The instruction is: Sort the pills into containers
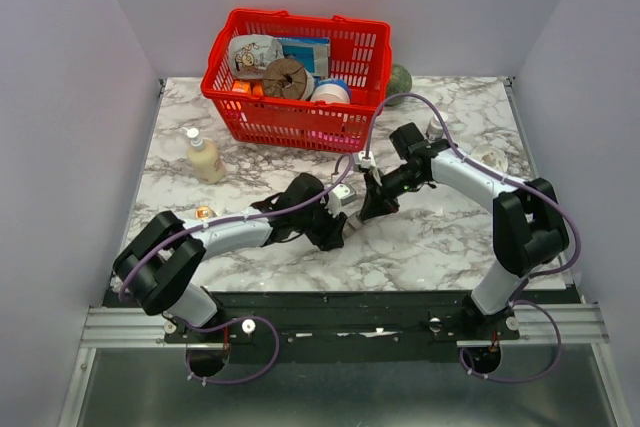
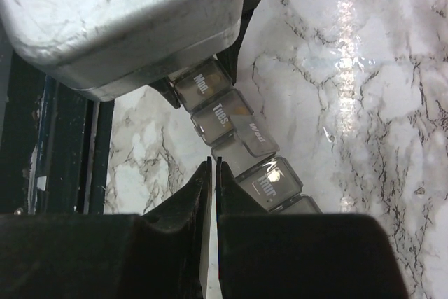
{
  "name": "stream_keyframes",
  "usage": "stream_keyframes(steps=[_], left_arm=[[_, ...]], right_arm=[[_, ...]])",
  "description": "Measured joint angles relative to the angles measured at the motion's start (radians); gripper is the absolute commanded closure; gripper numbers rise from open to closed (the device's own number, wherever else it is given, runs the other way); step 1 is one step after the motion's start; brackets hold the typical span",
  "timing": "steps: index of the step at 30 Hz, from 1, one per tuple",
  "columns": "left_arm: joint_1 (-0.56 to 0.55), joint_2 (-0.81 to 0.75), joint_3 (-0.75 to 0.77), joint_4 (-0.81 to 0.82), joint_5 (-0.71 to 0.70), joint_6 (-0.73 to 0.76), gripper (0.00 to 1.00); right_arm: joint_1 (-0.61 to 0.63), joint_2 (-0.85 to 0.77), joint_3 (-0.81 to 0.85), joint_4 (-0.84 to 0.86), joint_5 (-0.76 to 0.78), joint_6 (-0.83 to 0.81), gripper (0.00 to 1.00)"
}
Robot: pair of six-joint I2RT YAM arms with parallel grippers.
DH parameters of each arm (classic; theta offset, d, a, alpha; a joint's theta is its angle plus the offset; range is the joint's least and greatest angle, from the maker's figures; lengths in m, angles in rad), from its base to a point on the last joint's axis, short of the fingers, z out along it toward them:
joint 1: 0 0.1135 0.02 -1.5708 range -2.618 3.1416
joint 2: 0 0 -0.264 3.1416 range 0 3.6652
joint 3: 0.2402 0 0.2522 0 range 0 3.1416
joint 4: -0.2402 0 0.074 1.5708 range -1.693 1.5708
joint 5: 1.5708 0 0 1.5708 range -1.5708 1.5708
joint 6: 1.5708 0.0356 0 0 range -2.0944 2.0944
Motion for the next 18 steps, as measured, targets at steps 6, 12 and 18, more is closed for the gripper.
stream_keyframes(steps=[6,12,18], left_arm=[[0.0,-0.006,-0.001,0.004,0.001,0.0,0.58],[0.0,-0.023,-0.001,0.009,0.01,0.0,0.59],[-0.007,-0.026,-0.002,0.021,0.027,0.002,0.59]], right_arm=[[0.007,0.005,0.015,-0.013,0.0,0.036,0.87],[0.016,0.005,0.015,0.024,0.012,0.111,0.87],[0.019,-0.002,0.013,0.117,0.056,0.218,0.87]])
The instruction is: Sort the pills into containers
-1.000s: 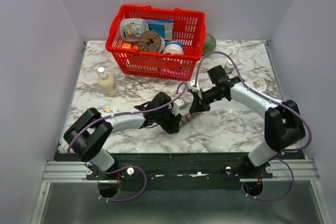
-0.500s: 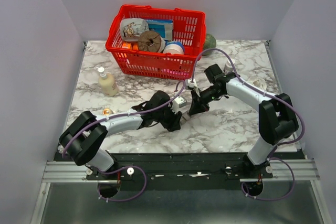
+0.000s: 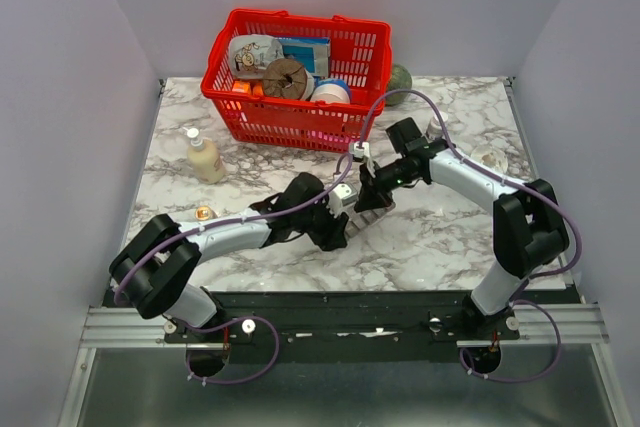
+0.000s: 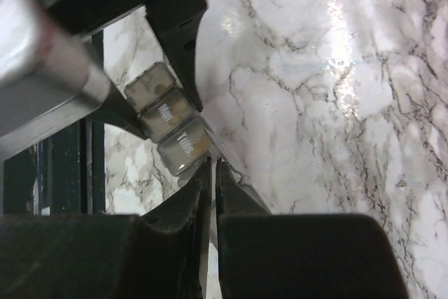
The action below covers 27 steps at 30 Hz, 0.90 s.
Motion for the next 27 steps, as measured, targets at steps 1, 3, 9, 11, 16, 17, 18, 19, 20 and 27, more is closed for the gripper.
stream_keyframes(steps=[1,3,9,11,16,17,18,19,20,27], left_arm=[[-0.002,0.0,0.0,0.0,0.002,0.002,0.59],[-0.008,0.0,0.0,-0.001,0.005,0.004,0.59],[-0.023,0.0,0.0,-0.002,0.005,0.017,0.59],[-0.024,0.0,0.0,-0.002,0.005,0.02,0.59],[-0.027,0.0,0.003,-0.013,0.005,0.032,0.59],[-0.027,0.0,0.003,-0.016,0.005,0.035,0.59],[-0.027,0.0,0.003,-0.019,0.004,0.037,0.59],[-0.027,0.0,0.004,-0.023,0.004,0.04,0.59],[-0.027,0.0,0.005,-0.024,0.004,0.041,0.59],[-0.027,0.0,0.014,-0.038,-0.005,0.06,0.59]], right_arm=[[0.0,-0.002,0.0,0.011,0.007,0.013,0.87],[0.0,-0.004,-0.004,0.043,0.023,0.044,0.87],[0.005,-0.006,-0.013,0.094,0.071,0.104,0.87],[0.009,-0.005,-0.013,0.103,0.087,0.114,0.87],[0.031,0.002,-0.013,0.111,0.128,0.131,0.87],[0.034,0.006,-0.013,0.113,0.135,0.133,0.86],[0.037,0.011,-0.013,0.115,0.141,0.135,0.86],[0.04,0.015,-0.013,0.115,0.149,0.137,0.86],[0.042,0.019,-0.013,0.116,0.156,0.138,0.86],[0.054,0.053,-0.01,0.117,0.196,0.142,0.85]])
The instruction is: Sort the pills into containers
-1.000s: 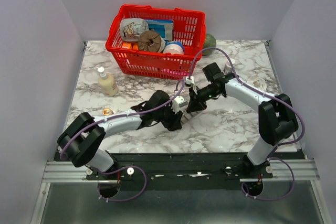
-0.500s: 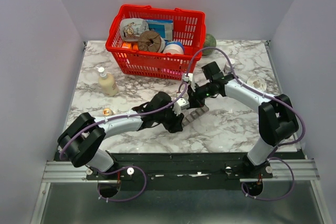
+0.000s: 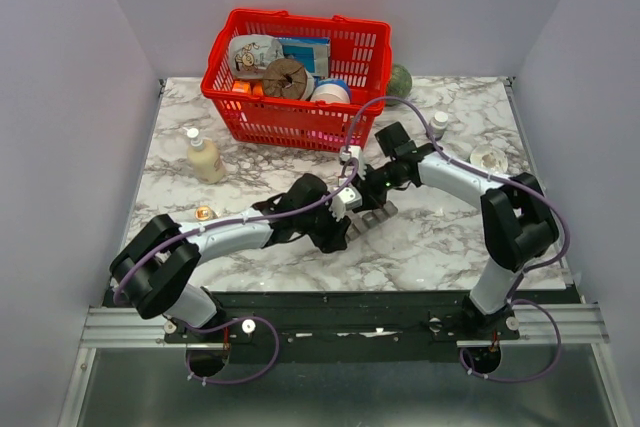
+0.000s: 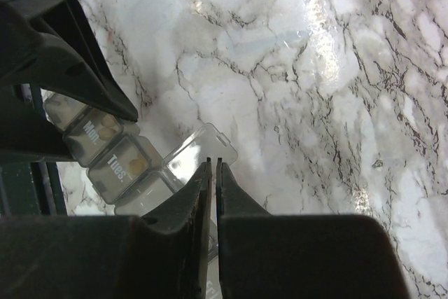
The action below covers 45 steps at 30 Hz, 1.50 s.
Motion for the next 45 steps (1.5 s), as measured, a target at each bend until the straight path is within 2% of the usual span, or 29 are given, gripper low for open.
stream_keyframes(steps=[3,8,13,15,22,29,33,35,36,38,42,45], left_arm=[[0.0,0.003,0.013,-0.016,-0.011,0.007,0.59],[0.0,0.04,0.037,-0.031,-0.034,0.018,0.58],[0.0,0.074,0.043,-0.035,-0.069,0.025,0.56],[0.0,0.087,0.049,-0.038,-0.075,0.027,0.55],[0.0,0.154,0.128,-0.077,-0.114,0.074,0.43],[-0.001,0.181,0.151,-0.099,-0.164,0.093,0.34],[-0.003,0.203,0.169,-0.111,-0.186,0.091,0.32],[-0.006,0.204,0.17,-0.116,-0.204,0.087,0.24],[-0.008,0.201,0.17,-0.115,-0.212,0.083,0.23],[-0.011,0.174,0.158,-0.113,-0.238,0.072,0.01],[-0.012,0.025,0.119,-0.113,-0.293,0.036,0.01],[-0.01,-0.161,0.085,-0.093,-0.333,-0.005,0.01]], right_arm=[[0.0,0.008,0.006,-0.003,0.008,0.003,0.83],[-0.006,-0.011,0.027,-0.02,0.008,0.007,0.72],[-0.071,-0.114,0.029,-0.041,-0.021,0.006,0.62],[-0.108,-0.159,0.029,-0.042,-0.032,0.002,0.61],[-0.203,-0.255,0.032,-0.051,-0.067,-0.027,0.54],[-0.255,-0.317,0.031,-0.05,-0.105,-0.034,0.53],[-0.27,-0.329,0.03,-0.05,-0.119,-0.036,0.53],[-0.275,-0.333,0.027,-0.049,-0.123,-0.036,0.51],[-0.276,-0.336,0.025,-0.05,-0.124,-0.038,0.5],[-0.278,-0.343,0.022,-0.049,-0.125,-0.043,0.43],[-0.283,-0.378,0.006,-0.049,-0.129,-0.056,0.34],[-0.285,-0.414,-0.008,-0.043,-0.138,-0.065,0.23]])
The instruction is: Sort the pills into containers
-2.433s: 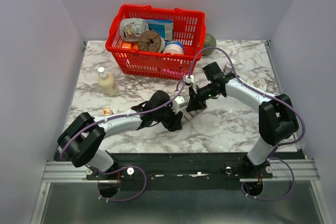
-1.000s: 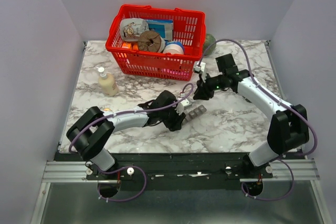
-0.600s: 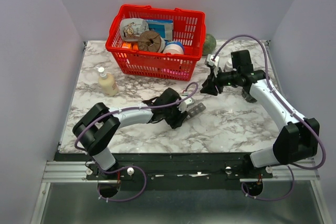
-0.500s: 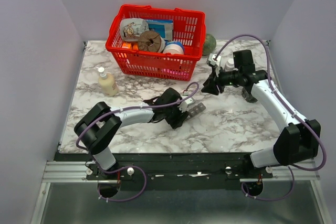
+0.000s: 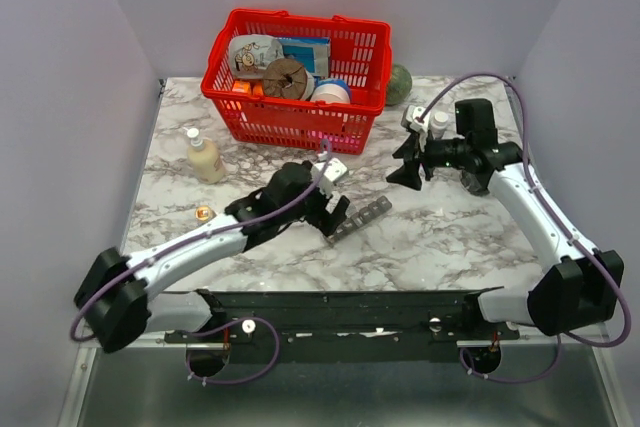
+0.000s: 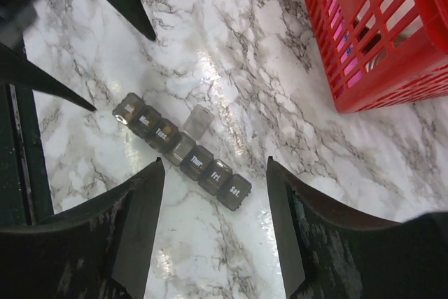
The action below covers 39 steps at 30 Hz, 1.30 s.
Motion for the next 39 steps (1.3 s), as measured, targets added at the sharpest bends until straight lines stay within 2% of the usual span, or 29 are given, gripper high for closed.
stream_keyframes(steps=[2,5,8,11,15,17,20,26,28,32,39], left_arm=[[0.009,-0.101,-0.021,0.013,-0.018,-0.035,0.01],[0.038,-0.277,-0.071,0.012,-0.08,-0.124,0.01],[0.097,-0.465,-0.112,-0.056,-0.165,-0.254,0.01],[0.199,-0.593,-0.101,-0.184,-0.222,-0.387,0.01],[0.359,-0.658,-0.037,-0.414,-0.316,-0.55,0.02],[0.394,-0.669,-0.031,-0.5,-0.364,-0.613,0.09],[0.459,-0.652,-0.034,-0.597,-0.418,-0.661,0.1],[0.675,-0.482,-0.05,-0.631,-0.439,-0.681,0.1],[0.717,-0.412,-0.055,-0.636,-0.448,-0.687,0.11],[0.755,-0.349,-0.077,-0.631,-0.455,-0.688,0.2],[0.784,-0.299,-0.088,-0.586,-0.452,-0.674,0.27]], right_arm=[[0.0,-0.024,-0.012,0.012,-0.007,-0.007,0.01],[0.0,-0.074,-0.059,0.053,-0.021,-0.014,0.0],[0.0,-0.115,-0.114,0.089,-0.051,-0.006,0.0],[0.0,-0.102,-0.118,0.097,-0.087,0.008,0.0],[0.0,-0.079,-0.116,0.101,-0.112,0.02,0.0],[0.0,-0.079,-0.116,0.103,-0.12,0.024,0.0],[0.0,-0.08,-0.116,0.108,-0.13,0.033,0.0],[0.0,-0.08,-0.116,0.109,-0.135,0.036,0.0],[0.0,-0.08,-0.116,0.109,-0.135,0.036,0.0],[0.0,-0.08,-0.116,0.109,-0.136,0.036,0.0],[0.0,-0.076,-0.116,0.108,-0.138,0.034,0.0]])
